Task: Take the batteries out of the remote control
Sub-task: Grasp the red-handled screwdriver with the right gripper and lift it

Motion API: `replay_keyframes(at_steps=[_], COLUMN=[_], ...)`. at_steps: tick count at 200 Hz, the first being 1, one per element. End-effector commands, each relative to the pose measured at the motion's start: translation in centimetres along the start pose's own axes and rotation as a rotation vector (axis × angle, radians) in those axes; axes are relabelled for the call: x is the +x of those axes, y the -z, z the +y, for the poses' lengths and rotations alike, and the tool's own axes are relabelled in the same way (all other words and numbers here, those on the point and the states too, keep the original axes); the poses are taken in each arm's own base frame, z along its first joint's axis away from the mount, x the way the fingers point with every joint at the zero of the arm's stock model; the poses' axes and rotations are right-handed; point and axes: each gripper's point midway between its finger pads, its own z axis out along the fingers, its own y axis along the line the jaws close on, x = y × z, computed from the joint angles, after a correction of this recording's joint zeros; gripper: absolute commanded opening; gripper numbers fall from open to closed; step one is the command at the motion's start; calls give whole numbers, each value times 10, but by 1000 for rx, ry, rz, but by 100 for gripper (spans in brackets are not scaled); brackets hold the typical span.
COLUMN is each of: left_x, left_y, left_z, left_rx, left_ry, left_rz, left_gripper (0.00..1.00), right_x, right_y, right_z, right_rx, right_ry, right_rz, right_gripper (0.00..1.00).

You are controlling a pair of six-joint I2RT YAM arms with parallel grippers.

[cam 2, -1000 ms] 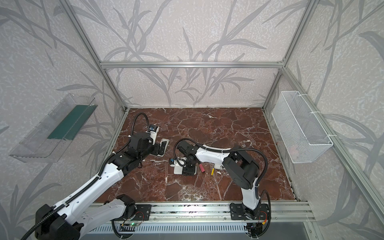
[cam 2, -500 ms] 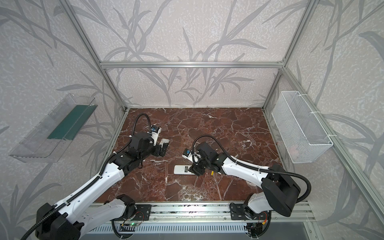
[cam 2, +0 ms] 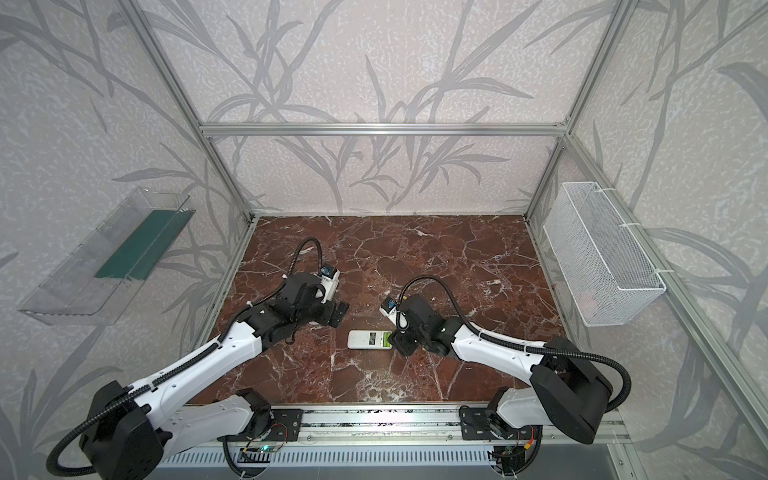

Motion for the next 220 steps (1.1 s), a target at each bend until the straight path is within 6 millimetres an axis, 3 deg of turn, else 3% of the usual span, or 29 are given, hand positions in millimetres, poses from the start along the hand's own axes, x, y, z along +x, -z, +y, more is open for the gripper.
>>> replay_keyframes(at_steps=[1, 34, 105, 220], left_x=[4, -5, 5, -1], left_y=[2, 3, -4, -8], left_z=[-5, -14, -13, -20], left_rx=[-14, 13, -1, 32], left_ry=[10, 71, 129, 117], left_rz=[16, -31, -21, -35], left_gripper=[100, 99, 99, 100], right_x=[6, 17, 39, 44], right_y=[-4, -11, -16, -29], right_z=[-13, -15, -20, -23], right_rx=[79, 85, 110, 119], right_ry=[-72, -108, -167, -194], right_rz=[29, 66, 84, 43], right_gripper=[55, 48, 40, 36])
